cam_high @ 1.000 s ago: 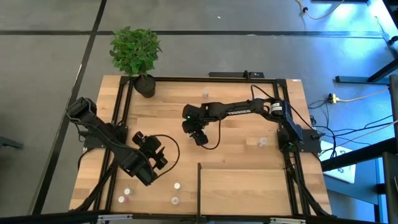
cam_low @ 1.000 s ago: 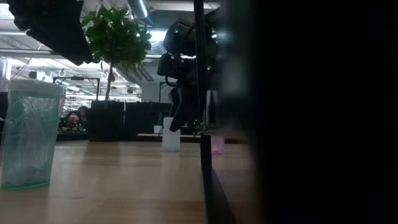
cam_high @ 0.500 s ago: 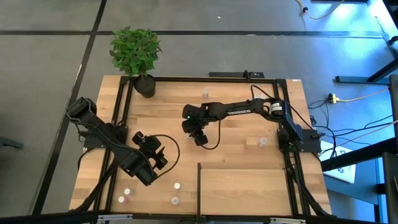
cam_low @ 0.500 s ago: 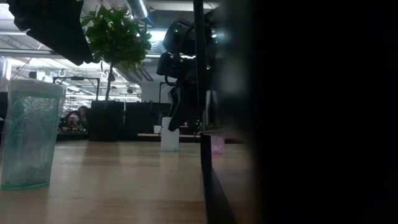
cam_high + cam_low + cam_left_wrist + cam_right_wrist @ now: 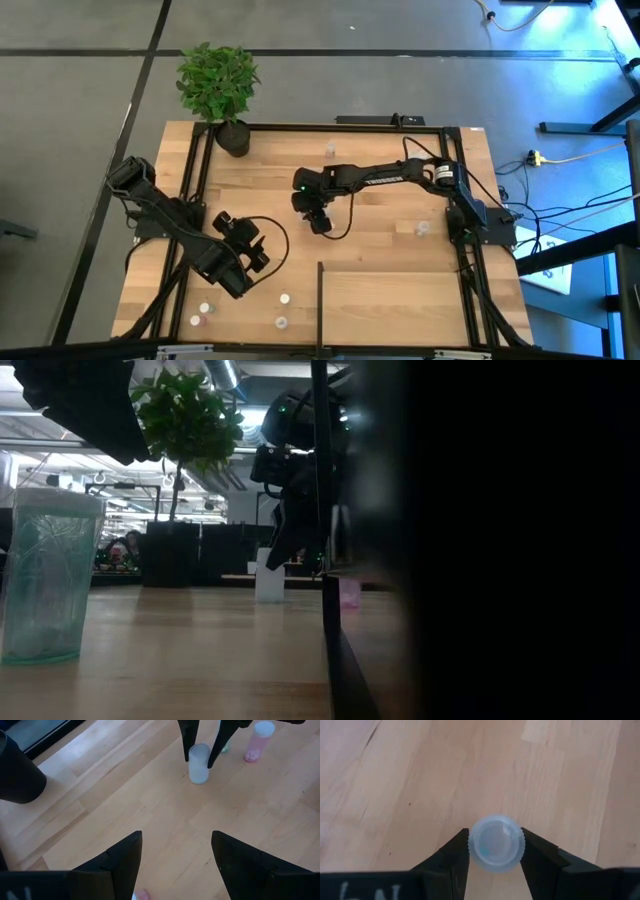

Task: Pick and place medicine bottles onto shelf by color
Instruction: Put the left white pill bottle on the shelf

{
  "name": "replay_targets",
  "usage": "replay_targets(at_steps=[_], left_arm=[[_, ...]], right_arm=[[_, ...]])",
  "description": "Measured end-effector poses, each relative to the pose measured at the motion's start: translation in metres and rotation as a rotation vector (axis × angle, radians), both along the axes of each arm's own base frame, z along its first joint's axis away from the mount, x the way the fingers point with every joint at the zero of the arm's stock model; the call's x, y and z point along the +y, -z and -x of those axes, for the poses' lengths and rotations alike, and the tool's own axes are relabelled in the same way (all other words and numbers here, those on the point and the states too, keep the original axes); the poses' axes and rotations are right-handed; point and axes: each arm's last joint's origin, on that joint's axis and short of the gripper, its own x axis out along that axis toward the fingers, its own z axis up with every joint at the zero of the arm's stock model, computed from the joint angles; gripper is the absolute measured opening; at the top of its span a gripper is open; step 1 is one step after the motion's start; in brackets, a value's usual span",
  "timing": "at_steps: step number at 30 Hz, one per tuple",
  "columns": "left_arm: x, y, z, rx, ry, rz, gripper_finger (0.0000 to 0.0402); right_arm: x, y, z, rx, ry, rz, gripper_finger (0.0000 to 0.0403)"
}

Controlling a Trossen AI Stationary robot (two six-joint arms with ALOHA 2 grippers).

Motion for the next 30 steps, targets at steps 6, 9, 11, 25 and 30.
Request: replay_targets(at_steps=[6,9,11,25,30], left_arm=[[0.0,0.0,0.0,0.0,0.0,0.0,0.0232],[0.0,0.0,0.0,-0.001,0.0,0.001,0.0232],[0.0,0.0,0.0,-0.003,0.0,0.002,0.0232],[-0.003,-0.001,-0.005,-0.031,0.069,-0.046,0.0232],[-0.004,-0.002,-0.008,-0.053,0.105,-0.092,0.0232]], right_arm=[[0.0,-0.004,0.0,-0.012,0.013,-0.007,0.0149],[0.0,-0.014,0.002,-0.023,0.023,-0.003,0.015],[0.0,-0.022,0.006,-0.022,0.028,0.005,0.0153],[-0.002,-0.095,0.04,-0.056,0.174,0.135,0.0155],[0.007,-0.126,0.062,-0.057,0.192,0.112,0.0156]])
